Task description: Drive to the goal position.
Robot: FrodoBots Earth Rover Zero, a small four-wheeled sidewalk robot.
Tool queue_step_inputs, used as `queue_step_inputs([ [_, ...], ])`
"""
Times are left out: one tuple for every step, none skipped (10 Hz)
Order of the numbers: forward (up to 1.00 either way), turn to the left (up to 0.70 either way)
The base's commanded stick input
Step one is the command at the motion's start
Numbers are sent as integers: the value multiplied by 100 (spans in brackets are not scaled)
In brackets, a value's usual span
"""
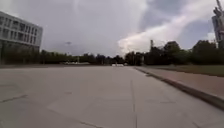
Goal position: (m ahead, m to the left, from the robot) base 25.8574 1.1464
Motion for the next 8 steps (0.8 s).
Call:
queue_step_inputs([
  [100,-27],
  [100,-27],
  [100,-27],
  [100,-27],
  [100,-27],
  [100,-27],
  [100,-27],
  [100,-27],
])
